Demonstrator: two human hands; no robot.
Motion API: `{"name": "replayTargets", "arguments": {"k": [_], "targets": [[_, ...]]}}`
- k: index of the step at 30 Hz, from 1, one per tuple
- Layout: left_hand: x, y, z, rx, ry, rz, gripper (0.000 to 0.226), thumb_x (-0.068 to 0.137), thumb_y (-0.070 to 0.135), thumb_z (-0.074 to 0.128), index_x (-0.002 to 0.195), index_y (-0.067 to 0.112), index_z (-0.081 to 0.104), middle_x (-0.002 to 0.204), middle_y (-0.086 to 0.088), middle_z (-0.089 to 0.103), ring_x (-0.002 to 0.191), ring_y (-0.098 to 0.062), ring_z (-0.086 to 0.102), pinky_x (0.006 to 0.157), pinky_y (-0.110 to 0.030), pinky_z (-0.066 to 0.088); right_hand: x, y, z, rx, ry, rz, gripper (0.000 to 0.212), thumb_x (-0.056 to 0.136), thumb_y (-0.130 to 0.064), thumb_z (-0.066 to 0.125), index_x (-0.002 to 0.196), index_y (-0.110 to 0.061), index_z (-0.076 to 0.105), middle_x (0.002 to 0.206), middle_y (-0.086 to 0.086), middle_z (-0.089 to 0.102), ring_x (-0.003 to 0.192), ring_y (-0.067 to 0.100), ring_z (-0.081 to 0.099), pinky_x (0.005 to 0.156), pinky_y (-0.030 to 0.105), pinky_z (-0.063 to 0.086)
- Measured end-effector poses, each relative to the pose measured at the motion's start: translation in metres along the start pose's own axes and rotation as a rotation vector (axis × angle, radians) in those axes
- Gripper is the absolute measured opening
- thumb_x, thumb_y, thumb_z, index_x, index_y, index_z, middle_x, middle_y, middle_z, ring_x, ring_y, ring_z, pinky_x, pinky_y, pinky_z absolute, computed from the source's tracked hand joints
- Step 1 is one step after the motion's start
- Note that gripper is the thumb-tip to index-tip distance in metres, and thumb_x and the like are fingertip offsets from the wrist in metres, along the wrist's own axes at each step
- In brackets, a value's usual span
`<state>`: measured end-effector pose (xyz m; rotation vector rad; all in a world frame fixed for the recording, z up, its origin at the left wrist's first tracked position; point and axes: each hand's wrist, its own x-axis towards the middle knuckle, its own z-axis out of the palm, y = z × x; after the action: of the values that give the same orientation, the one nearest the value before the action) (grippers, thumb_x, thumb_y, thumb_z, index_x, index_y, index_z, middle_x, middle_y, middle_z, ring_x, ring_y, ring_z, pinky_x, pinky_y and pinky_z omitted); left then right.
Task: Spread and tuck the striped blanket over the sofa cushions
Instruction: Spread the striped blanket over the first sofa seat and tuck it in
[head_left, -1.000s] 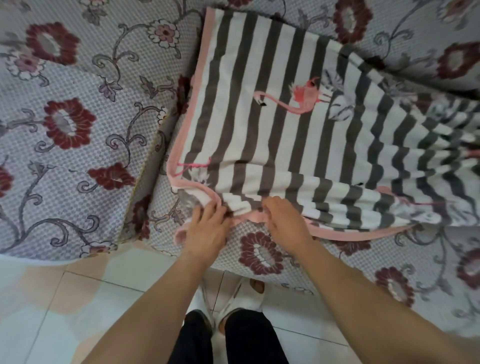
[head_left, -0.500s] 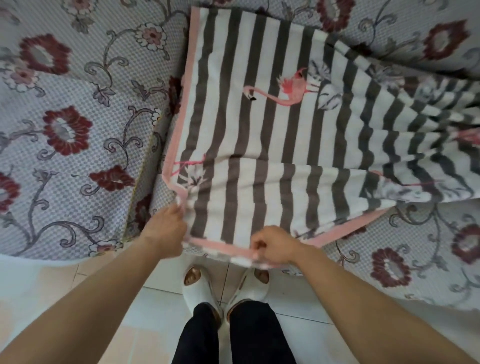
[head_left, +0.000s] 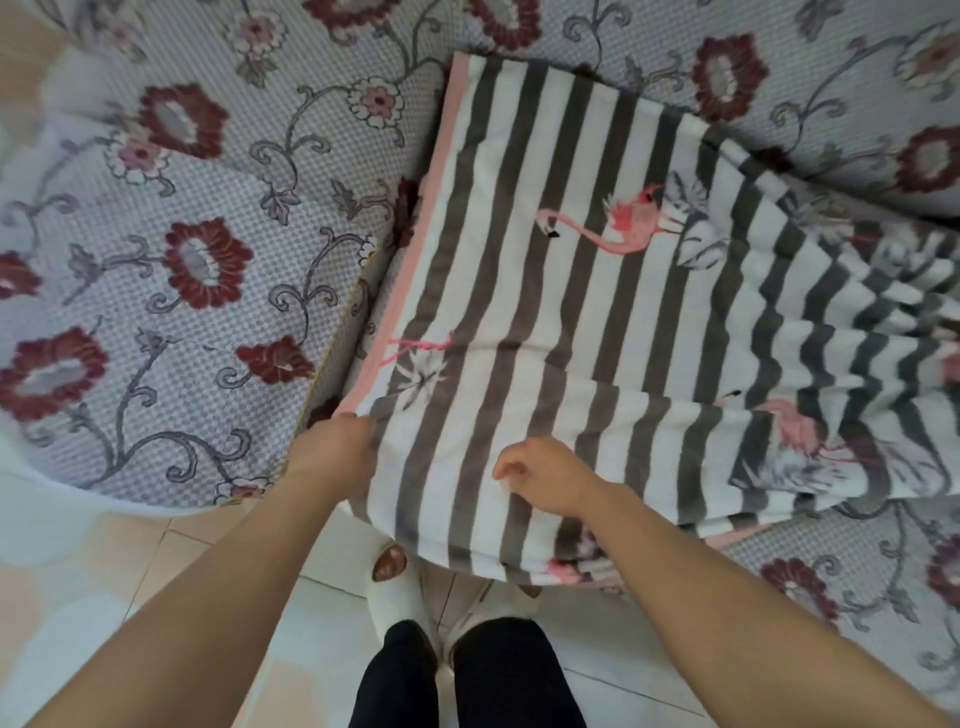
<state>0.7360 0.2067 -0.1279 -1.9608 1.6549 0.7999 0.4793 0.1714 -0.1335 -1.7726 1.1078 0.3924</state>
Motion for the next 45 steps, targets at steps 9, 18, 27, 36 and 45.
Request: {"name": "replayTargets", "arguments": {"k": [9,18,27,36,45], "targets": [[0.048,0.008,-0.044,-0.283,0.186,-0.100,0.042,0.090,0.010,0.044,0.132,0.012,0.046,0.119,-0.021,0.060,0.108,-0.038,0.058,0.085,-0.043,0.050,0.074,-0.026,-0.106,-0.084,0.294,-0.076,0.019,0.089,-0.011,0.053,0.089,-0.017,0.071,0.092,0.000,0.070,0.089,0.020,0.065,0.084,0.035,0.052],[0.092,0.000,-0.026,-0.365,0.133,-0.074,0.062,0.092,0.007,0.040,0.145,0.033,0.021,0.115,-0.016,0.052,0.100,-0.036,0.060,0.084,-0.044,0.048,0.184,-0.054,-0.171,-0.237,0.493,-0.132,0.024,0.095,-0.015,0.045,0.107,-0.016,0.067,0.111,0.005,0.067,0.102,0.025,0.060,0.085,0.039,0.050],[0.113,-0.023,-0.033,-0.126,0.244,0.004,0.075,0.058,0.006,0.079,0.125,0.030,0.054,0.078,-0.008,0.055,0.041,-0.026,0.058,0.033,-0.028,0.036,0.270,-0.093,-0.215,-0.633,0.367,-0.089,0.050,0.095,-0.011,0.036,0.142,-0.027,0.036,0.107,0.009,0.055,0.100,0.028,0.056,0.072,0.029,0.033],[0.113,-0.033,-0.050,-0.084,0.302,0.045,0.070,0.038,0.002,0.087,0.103,0.022,0.070,0.069,-0.005,0.056,0.024,-0.019,0.047,0.023,-0.023,0.031,0.305,-0.092,-0.234,-0.861,0.324,-0.119,0.029,0.088,-0.004,0.045,0.111,-0.014,0.059,0.098,0.009,0.060,0.093,0.030,0.060,0.063,0.031,0.034],[0.121,-0.033,-0.069,0.011,0.364,0.019,0.055,0.041,0.012,0.090,0.093,0.014,0.073,0.075,-0.006,0.060,0.026,-0.012,0.046,0.029,-0.020,0.035,0.328,-0.102,-0.241,-0.392,0.367,-0.147,0.038,0.089,-0.011,0.039,0.126,-0.014,0.036,0.114,0.007,0.060,0.093,0.027,0.059,0.079,0.032,0.046]]}}
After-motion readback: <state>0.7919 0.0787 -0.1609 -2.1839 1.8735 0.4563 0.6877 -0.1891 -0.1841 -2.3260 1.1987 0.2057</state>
